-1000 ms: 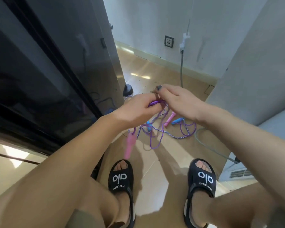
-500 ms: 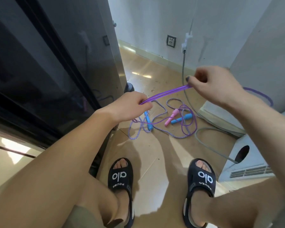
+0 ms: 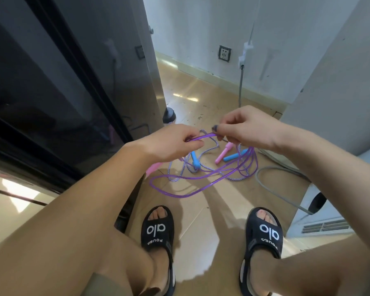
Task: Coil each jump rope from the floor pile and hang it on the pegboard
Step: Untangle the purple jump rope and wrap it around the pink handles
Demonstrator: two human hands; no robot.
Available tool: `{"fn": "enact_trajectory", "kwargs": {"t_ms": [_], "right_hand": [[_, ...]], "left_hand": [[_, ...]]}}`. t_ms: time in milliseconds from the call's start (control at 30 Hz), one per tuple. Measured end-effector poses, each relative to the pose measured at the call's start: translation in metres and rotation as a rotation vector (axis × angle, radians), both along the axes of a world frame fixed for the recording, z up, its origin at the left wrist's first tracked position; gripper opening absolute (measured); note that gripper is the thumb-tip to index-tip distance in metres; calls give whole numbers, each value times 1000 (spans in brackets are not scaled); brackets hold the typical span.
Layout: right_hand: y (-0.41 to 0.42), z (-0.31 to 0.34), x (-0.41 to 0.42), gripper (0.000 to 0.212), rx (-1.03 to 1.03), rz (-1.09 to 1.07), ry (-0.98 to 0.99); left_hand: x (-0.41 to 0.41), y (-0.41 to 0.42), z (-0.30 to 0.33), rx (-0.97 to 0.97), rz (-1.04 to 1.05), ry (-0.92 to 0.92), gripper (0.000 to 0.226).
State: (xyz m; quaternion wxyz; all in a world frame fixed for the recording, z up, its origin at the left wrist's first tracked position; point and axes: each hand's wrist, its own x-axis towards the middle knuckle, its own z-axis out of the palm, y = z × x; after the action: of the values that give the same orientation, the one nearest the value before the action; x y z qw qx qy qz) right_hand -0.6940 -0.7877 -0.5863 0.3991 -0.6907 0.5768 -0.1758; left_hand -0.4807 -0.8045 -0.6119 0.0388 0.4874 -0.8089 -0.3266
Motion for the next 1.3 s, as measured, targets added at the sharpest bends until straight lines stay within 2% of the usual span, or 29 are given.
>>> {"fn": "enact_trajectory", "kwargs": {"t_ms": [133,267,433,500,600,633,700,767,867,967,1033,1100,1167,1233,1300], "right_hand": [[-2,4,-16,31,-27,-6,69],[-5,8,-37,35,-142,-55,214],[-9,10,-75,45,-291,-270,424],[-12,3,-82,46,-245,-330,529],[-12,-9,-70,34,-152,-301,622],[-10,-10,-61,29,-141,-245,624],[-4,-6,-38,35,-182,-104,593],[5,0,-13,37,-277,-18,471],[13,2,11,35,-182,-21,215],[12,-1,10,37,-102,-53,78],[11,-3,8,40,-171,-7,141],[9,-5,6,44,-278,48,260],[4,-3,-4,44,-363,29,307],[-4,1,-24,44,-411,-82,344],[-11,2,-49,44,-387,-213,426]], "left_hand": [[6,-7,-1,-67,24,-49,31],[10,-11,1,-104,22,-67,26],[25,-12,2,-85,66,11,7],[21,-8,4,-77,38,52,8],[6,1,5,-86,6,86,11],[0,3,5,-91,-3,100,11],[-9,8,7,-116,-28,123,11],[-15,11,10,-142,-57,147,13],[-17,13,12,-158,-67,193,13],[-14,13,15,-145,-41,211,13],[-12,10,13,-133,-30,153,17],[-8,6,8,-116,-47,14,23],[-2,3,6,-61,-61,-80,26],[6,2,10,-19,-35,-70,25],[10,0,15,-59,-16,-7,20]]}}
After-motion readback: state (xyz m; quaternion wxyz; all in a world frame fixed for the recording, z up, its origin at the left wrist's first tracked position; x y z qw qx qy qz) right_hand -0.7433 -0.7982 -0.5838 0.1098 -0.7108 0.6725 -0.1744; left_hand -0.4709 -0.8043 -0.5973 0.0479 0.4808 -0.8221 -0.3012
